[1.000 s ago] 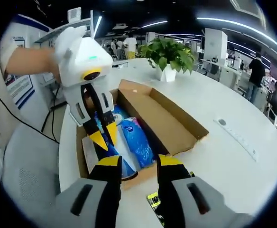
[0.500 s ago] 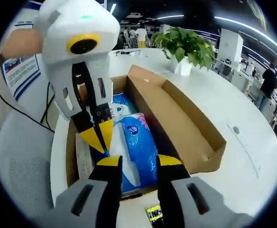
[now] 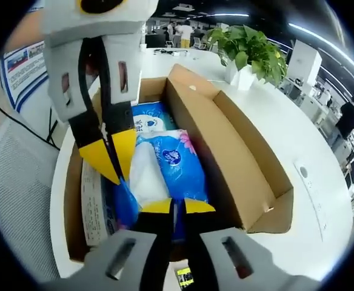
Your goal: Operate the shoe box by opening the lid, removing the specified soft item, and placing it in the target area until the item is outside and the box remains undamaged.
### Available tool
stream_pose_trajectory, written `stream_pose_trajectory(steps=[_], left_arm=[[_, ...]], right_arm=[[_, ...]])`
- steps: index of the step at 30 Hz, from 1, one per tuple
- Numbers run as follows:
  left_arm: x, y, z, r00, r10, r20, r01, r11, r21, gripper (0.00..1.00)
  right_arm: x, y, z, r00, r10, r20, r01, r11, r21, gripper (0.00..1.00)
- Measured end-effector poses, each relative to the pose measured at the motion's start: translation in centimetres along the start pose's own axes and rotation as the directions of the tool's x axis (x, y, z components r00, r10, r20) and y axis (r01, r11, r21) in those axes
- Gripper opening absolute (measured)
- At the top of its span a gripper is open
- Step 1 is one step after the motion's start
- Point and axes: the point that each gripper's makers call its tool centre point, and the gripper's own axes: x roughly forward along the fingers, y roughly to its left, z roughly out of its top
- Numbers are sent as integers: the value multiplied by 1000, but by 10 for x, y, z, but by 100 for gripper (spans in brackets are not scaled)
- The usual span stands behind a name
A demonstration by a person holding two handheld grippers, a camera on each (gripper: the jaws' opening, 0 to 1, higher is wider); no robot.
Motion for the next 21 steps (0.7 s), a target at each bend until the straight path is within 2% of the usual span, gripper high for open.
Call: stream_pose_trajectory(steps=[7,18,19,21], left_arm=[[-9,1,1,1000,14,18,-14,1000,-7,0],[-8,1,0,1000,19,24,-19,1000,-16,0],[-8,2,-1,1000,19,22,-19,1000,-17,0],[-6,1,-2,1000,18,22,-18,1000,-17,0]], right_arm=[[-7,-6,10,999,-31,35,31,1000,-6,0],[-13,-3,19,998,2,57,-1,1000,-17,0],[-13,-3,19,998,7,57,-5,1000,-21,0],[-13,-1,20,998,22,60,-21,1000,-18,8]])
